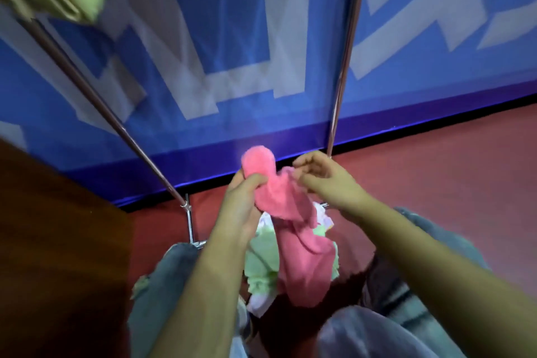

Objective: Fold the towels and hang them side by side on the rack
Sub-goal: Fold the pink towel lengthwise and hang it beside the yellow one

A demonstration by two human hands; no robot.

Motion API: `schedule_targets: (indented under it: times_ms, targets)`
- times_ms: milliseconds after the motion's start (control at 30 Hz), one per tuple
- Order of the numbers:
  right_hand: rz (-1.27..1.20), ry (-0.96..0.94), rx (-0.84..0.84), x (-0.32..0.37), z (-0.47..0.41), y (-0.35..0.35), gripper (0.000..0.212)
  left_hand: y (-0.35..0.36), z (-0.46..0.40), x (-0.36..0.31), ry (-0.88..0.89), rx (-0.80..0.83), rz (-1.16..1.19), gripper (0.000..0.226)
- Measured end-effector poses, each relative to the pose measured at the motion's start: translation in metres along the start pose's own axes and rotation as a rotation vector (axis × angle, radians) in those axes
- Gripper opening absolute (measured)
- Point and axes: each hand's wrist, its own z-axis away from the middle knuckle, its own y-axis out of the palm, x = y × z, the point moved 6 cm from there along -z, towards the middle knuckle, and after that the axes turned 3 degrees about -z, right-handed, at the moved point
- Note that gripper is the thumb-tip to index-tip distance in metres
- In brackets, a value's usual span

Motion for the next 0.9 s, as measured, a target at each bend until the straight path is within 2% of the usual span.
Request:
schedule_targets:
  times_ms: [100, 200, 300, 433, 533, 633, 733, 800, 900]
  targets:
    - [0.047, -0.029, -0.081, 0.032, 0.009, -0.007, 0.026, 0.017, 0.037, -0.039, 0.115, 0.044, -0.011, 0.033]
    - [0.053, -0.013, 0.010, 0.059, 0.020, 0.008, 0.032, 0.037, 0.070, -0.073, 0.185, 0.131, -0.032, 0.033]
    - [0.023, -0.088, 0.125, 0.090, 0.035, 0.025, 0.014, 0.047, 0.093, -0.103, 0.242, 0.185, -0.060, 0.033]
    - [-0.042, -0.274, 0.160, 0.136, 0.048, 0.038, 0.009, 0.048, 0.113, -0.133, 0.302, 0.225, -0.110, 0.036]
    - [-0.104, -0.348, 0.146, 0.158, 0.052, 0.046, 0.006, 0.047, 0.124, -0.147, 0.360, 0.231, -0.164, 0.035]
    - [-0.021, -0.407, 0.135, 0.170, 0.053, 0.054, 0.008, 0.044, 0.129, -0.155, 0.412, 0.255, -0.216, 0.036]
    - [0.088, -0.509, 0.004, 0.184, 0.055, 0.054, 0.018, 0.035, 0.130, -0.162, 0.449, 0.259, -0.249, 0.032]
    - [0.112, -0.580, -0.073, 0.197, 0.059, 0.053, 0.021, 0.030, 0.131, -0.165, 0.473, 0.241, -0.305, 0.025]
    - [0.230, -0.658, -0.052, 0.215, 0.065, 0.058, 0.019, 0.020, 0.130, -0.169, 0.511, 0.141, -0.459, 0.011]
